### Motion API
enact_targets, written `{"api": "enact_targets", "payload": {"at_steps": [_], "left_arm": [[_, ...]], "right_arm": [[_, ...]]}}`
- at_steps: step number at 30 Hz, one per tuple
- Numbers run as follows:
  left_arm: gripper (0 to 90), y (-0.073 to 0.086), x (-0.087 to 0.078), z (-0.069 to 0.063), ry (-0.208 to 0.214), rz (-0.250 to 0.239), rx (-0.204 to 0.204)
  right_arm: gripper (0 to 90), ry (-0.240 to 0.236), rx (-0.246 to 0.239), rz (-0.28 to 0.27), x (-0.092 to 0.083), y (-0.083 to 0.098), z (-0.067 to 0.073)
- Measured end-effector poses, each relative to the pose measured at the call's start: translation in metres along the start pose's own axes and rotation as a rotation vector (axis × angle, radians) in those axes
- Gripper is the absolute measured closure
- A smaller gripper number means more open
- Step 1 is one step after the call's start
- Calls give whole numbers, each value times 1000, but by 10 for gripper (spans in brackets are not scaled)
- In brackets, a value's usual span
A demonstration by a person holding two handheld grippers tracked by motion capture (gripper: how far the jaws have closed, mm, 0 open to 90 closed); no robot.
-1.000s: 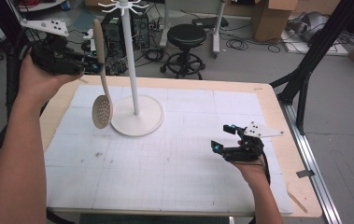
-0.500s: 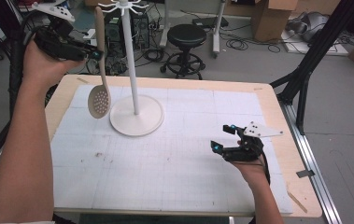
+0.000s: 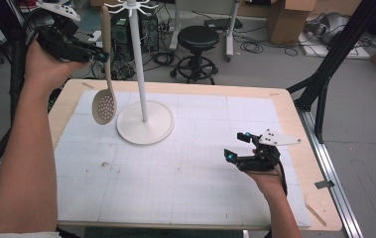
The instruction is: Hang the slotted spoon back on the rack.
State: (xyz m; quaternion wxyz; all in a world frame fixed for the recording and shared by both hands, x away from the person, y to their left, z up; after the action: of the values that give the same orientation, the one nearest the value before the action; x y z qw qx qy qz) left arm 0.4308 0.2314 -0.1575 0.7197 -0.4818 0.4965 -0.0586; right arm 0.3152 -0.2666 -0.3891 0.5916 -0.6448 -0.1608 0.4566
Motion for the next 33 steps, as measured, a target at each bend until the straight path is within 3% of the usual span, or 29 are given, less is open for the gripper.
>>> {"api": "enact_targets", "payload": {"at_steps": [11,23,30,32,33], "left_arm": [[742,-13,7,-3,-33,43,2],[741,-15,17,-4,-38,58,4],[737,-14,22,0,-66,65,6],[691,-11,23,0,-65,50,11],[623,-10,23,1,-69,47,6]], "right_arm": [[148,-1,-3,-3,-1,-1,1],[148,-4,-2,-6,-1,-1,1],[148,-5,-1,-7,-1,-1,1],[148,-5,-3,-6,-1,-1,1],[148,-6,-4,-8,-2,-1,1]]}}
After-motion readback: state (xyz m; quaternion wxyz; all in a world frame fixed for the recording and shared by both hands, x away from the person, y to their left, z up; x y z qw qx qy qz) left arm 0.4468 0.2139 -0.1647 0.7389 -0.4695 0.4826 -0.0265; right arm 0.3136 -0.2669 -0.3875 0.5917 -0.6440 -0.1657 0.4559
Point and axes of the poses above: each handheld gripper's, and its own axes: x roughly forward along the jaws, y roughly out of its underside, z roughly to its left, the point moved 1 cm from there along x, roughly forward along the jaws, and after that the axes turned 7 degrees about z, right-handed, at the moved point
